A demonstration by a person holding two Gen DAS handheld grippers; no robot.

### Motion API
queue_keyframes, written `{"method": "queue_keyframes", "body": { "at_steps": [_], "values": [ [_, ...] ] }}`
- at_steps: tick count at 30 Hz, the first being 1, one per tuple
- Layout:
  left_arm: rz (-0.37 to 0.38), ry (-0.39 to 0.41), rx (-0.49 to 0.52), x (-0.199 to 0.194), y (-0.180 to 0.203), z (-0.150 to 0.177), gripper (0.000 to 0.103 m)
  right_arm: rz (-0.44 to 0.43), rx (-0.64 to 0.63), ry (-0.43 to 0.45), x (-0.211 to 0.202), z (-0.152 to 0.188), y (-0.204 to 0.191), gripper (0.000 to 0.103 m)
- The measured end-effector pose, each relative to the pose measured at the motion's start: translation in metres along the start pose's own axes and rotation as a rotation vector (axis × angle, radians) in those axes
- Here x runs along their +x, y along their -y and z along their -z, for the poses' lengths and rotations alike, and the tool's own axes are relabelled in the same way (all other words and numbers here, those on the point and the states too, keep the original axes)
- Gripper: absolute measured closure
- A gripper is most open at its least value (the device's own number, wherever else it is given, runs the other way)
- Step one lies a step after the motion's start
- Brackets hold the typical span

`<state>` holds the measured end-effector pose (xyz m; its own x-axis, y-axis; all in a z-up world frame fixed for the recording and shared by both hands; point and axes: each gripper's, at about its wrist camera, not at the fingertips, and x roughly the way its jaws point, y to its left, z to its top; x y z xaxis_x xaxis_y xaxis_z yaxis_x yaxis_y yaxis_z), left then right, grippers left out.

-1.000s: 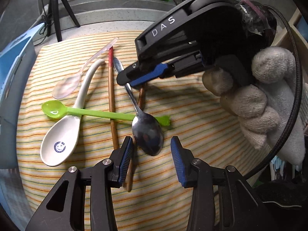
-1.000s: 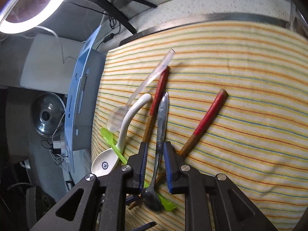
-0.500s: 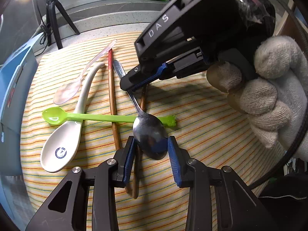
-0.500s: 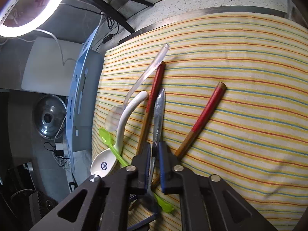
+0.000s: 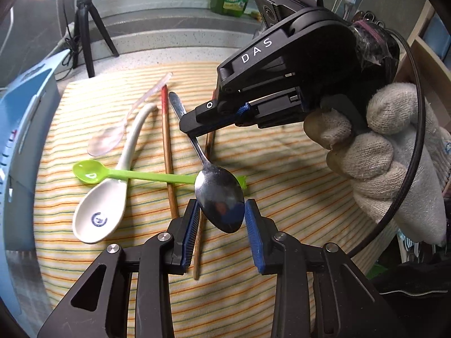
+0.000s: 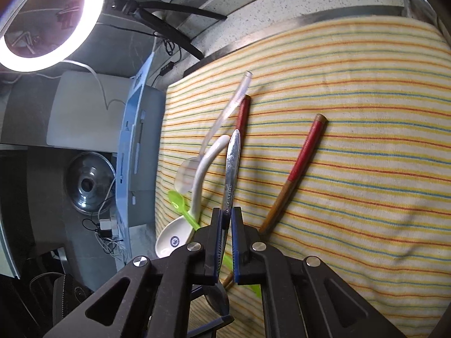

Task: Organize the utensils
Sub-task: 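Carry the steel spoon into the blue basket and open the left tool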

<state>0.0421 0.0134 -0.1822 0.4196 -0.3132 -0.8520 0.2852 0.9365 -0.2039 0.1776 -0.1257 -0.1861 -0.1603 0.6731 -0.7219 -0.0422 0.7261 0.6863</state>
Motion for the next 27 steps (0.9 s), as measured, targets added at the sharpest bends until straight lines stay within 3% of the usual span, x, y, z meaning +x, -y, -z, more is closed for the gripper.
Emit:
{"method": "queue_keyframes", "body": {
  "at_steps": [14,27],
  "values": [
    [-0.016,0.122,-0.018,-0.059,-0.057,-0.005,0.072,-0.064,-0.081,0.057,0.004,-0.010,-0.087,0.098],
    [-0.044,0.145,-0.042,-0.101,-0.151,0.011,0.072,-0.099,-0.096,0.052,0.081,-0.024,-0.166,0.099]
  ]
}}
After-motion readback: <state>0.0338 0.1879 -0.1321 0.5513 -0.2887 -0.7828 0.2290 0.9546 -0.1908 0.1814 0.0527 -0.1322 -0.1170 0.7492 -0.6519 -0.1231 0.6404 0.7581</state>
